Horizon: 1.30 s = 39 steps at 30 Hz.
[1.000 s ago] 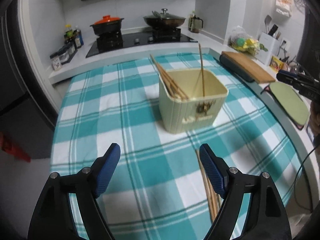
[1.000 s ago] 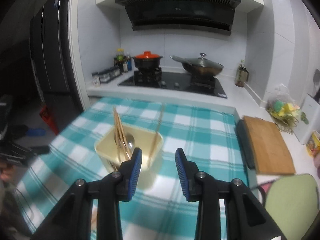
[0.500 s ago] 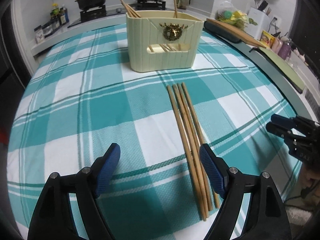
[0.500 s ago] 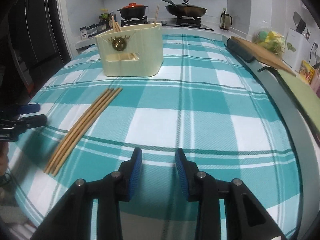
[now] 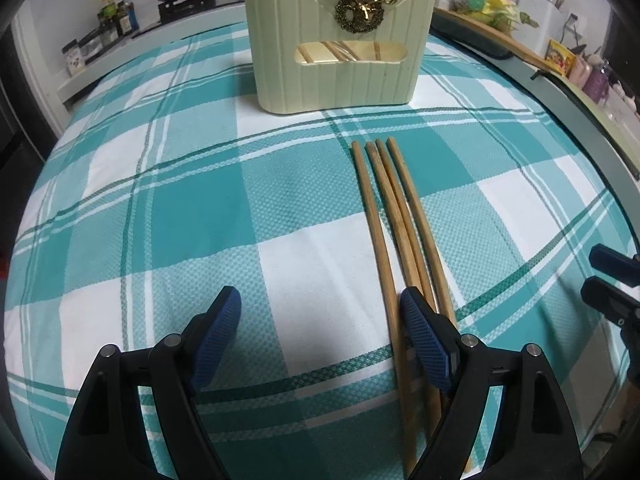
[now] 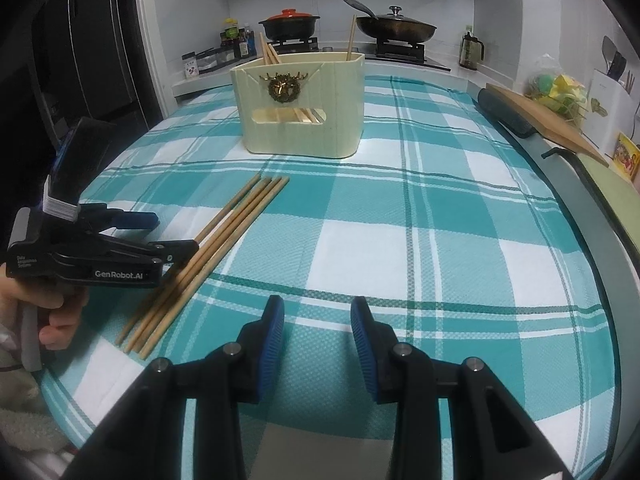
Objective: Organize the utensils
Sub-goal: 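Move both tools back toward the remaining chopsticks, then close the left tool on a chopstick while the right tool grasps another chopstick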
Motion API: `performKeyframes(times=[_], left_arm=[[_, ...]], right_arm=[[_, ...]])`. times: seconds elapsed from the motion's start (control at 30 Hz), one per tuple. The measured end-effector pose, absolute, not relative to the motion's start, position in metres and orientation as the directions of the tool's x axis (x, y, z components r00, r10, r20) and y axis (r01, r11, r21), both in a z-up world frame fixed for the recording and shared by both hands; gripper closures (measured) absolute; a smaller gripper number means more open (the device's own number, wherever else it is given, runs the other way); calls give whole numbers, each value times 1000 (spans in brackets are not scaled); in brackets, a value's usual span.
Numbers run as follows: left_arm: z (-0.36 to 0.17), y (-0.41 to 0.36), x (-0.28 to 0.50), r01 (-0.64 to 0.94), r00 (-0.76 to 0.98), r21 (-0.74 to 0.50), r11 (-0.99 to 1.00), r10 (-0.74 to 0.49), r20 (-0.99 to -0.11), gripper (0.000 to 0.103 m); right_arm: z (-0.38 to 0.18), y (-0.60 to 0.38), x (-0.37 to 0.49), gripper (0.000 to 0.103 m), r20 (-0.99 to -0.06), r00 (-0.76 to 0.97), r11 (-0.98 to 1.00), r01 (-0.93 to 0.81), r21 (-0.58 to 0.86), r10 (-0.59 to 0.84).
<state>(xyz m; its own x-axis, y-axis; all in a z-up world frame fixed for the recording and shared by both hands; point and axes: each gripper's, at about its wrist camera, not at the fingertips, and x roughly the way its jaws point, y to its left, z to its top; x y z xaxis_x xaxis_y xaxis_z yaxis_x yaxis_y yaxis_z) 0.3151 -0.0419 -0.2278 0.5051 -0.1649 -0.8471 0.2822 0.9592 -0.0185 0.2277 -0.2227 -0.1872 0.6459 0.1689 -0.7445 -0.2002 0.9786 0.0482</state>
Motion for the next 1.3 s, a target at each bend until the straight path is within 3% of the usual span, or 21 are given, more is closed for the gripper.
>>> performKeyframes(times=[0.1, 0.27, 0.37, 0.53, 1.0, 1.3], left_arm=[[-228, -45, 314, 285, 514, -27, 958, -177, -839, 33], [-225, -46, 306, 297, 526, -39, 954, -198, -827, 96], [-226, -35, 302, 248, 534, -69, 966, -196, -822, 97], [-226, -8, 292, 122, 543, -120, 985, -167, -823, 98], [-227, 1, 270, 63, 534, -173, 983, -180, -826, 97], [-226, 12, 252, 56, 530, -154, 986, -161, -832, 96]], right_arm=[[-193, -217, 235, 68, -758, 624, 976, -207, 74, 189], [-203, -197, 255, 68, -768, 577, 958, -228, 176, 278], [-208, -185, 271, 69, -766, 553, 944, -225, 241, 327], [-217, -159, 291, 86, -774, 514, 928, -250, 276, 369], [-221, -125, 281, 93, -826, 556, 950, -296, -99, 87], [-218, -208, 255, 96, -829, 557, 976, -158, -149, -37]])
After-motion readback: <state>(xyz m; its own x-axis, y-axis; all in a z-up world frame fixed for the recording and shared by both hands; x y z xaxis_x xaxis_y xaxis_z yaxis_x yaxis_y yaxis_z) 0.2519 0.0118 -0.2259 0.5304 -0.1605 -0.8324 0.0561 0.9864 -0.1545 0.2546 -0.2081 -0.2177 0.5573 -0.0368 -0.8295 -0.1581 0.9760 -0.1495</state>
